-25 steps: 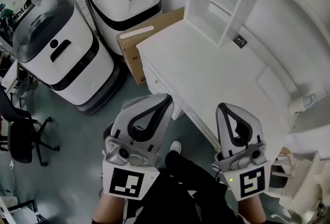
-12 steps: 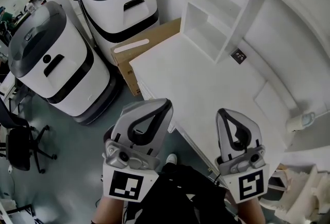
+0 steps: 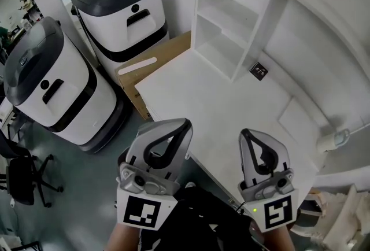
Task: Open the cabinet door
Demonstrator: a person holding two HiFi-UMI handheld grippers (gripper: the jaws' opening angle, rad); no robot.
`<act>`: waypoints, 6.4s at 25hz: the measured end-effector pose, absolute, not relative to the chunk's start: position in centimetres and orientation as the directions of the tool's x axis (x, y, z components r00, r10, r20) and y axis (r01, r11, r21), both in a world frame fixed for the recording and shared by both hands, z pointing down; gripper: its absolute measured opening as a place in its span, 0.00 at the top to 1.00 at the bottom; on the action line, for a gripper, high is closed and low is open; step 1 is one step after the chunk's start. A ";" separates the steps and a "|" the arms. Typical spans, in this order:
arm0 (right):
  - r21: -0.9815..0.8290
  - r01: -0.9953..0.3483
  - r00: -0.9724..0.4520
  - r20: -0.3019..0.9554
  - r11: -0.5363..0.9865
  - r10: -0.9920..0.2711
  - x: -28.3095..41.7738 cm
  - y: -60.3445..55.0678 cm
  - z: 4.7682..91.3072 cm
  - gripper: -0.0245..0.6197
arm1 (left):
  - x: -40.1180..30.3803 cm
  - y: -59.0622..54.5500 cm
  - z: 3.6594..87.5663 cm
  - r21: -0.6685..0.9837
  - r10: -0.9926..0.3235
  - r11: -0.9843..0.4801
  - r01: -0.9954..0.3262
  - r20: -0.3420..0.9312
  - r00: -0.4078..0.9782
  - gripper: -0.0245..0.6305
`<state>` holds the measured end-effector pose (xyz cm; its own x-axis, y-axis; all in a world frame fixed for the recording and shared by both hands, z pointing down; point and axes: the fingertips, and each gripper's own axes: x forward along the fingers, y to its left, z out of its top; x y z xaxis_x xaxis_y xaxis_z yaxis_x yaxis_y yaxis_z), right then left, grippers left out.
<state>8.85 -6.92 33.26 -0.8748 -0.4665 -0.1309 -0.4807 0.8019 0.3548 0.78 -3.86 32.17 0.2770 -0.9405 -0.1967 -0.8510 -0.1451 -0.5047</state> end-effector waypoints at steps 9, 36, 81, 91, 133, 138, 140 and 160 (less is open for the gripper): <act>0.348 -0.537 -0.839 -0.133 0.768 -0.527 10.4 -8.5 33.2 0.96 | 2.1 -6.3 31.8 -0.495 -0.916 -0.212 -0.843 -0.201 0.348 0.96; 0.365 -0.748 -0.636 -0.157 0.554 -0.756 7.3 -17.6 32.0 0.96 | 0.4 -18.2 30.6 -0.519 -0.730 -0.486 -0.704 -0.201 0.653 0.96; 0.492 -0.823 -0.503 -0.400 0.282 -0.766 5.9 -23.7 17.9 0.96 | 0.7 -25.5 18.6 -0.618 -0.480 -0.488 -0.616 -0.400 0.781 0.96; 0.539 -0.803 -0.527 -0.446 0.253 -0.723 5.4 -24.5 14.2 0.96 | 1.2 -26.2 15.4 -0.648 -0.442 -0.460 -0.606 -0.425 0.790 0.96; 0.681 -0.715 -0.609 -0.498 0.157 -0.617 4.1 -28.2 0.4 0.96 | -1.6 -32.8 -4.2 -0.554 -0.417 -0.289 -0.781 -0.661 0.624 0.96; 0.681 -0.714 -0.610 -0.491 0.163 -0.622 4.1 -28.7 0.2 0.96 | -1.6 -34.2 -6.6 -0.526 -0.420 -0.323 -0.787 -0.666 0.617 0.96; 0.677 -0.717 -0.610 -0.495 0.166 -0.619 4.1 -28.7 0.1 0.96 | -1.3 -34.7 -7.4 -0.532 -0.414 -0.321 -0.783 -0.665 0.622 0.93; 0.666 -0.727 -0.598 -0.495 0.167 -0.631 5.9 -28.7 0.8 0.96 | 1.8 -38.4 -12.5 -0.515 -0.435 -0.331 -0.791 -0.660 0.612 0.77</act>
